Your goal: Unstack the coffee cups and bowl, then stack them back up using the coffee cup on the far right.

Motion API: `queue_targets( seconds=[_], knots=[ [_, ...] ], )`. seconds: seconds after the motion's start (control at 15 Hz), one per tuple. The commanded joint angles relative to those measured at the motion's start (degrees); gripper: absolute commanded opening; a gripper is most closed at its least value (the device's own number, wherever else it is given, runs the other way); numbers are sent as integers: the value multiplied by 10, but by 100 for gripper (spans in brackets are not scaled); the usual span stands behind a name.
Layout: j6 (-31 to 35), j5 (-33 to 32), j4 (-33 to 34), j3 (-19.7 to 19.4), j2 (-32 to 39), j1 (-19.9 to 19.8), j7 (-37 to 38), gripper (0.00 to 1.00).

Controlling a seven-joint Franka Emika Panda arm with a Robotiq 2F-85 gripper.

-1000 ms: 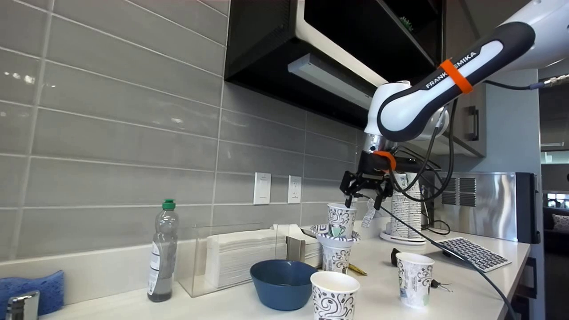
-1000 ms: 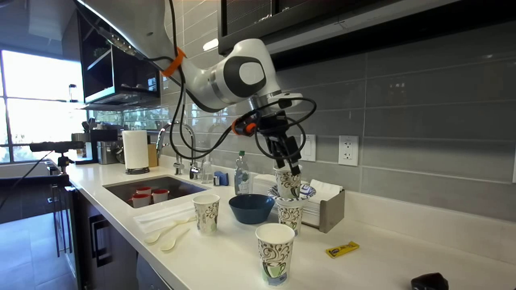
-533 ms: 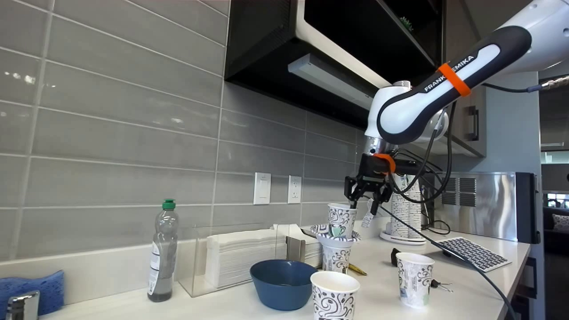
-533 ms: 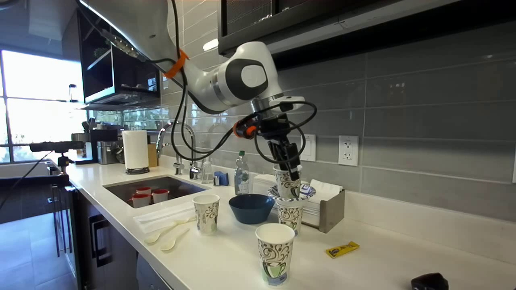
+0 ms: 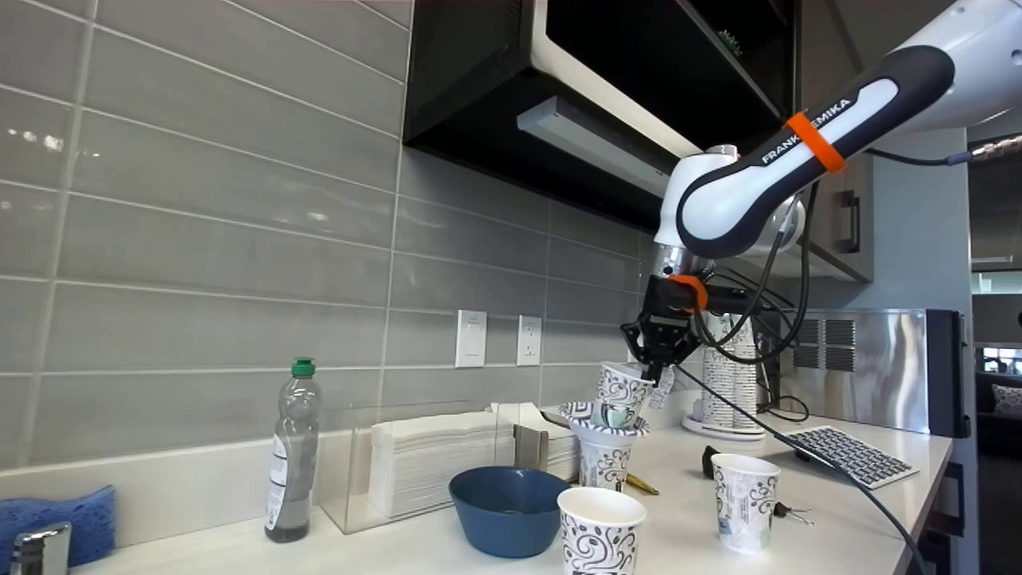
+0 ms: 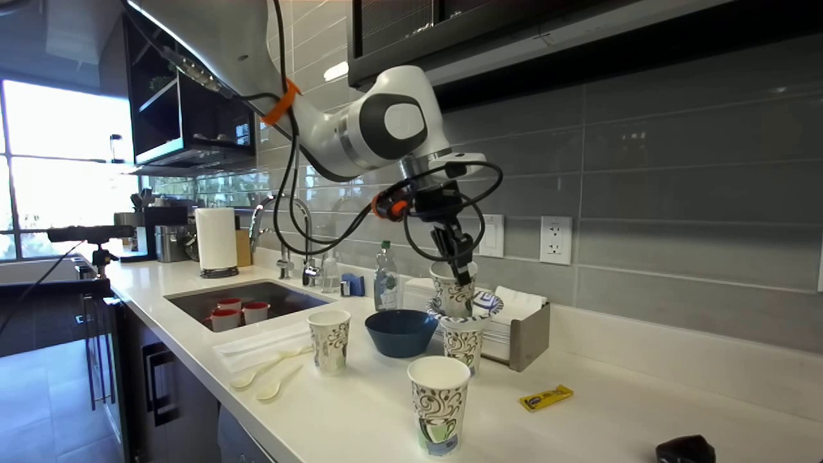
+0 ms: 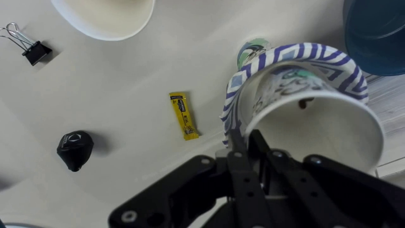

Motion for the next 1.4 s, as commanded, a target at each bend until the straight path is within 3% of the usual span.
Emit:
queue_targets(
  seconds=[0.0, 0.53, 0.87, 1.33],
  knots=[
    [23, 13, 5, -7, 3, 9, 8, 0],
    [73, 34, 4, -7, -20, 13, 5, 1],
    [52, 20, -9, -4, -81, 6, -26, 1],
    [-90, 102, -56, -11, -163, 24, -155, 1]
  ],
)
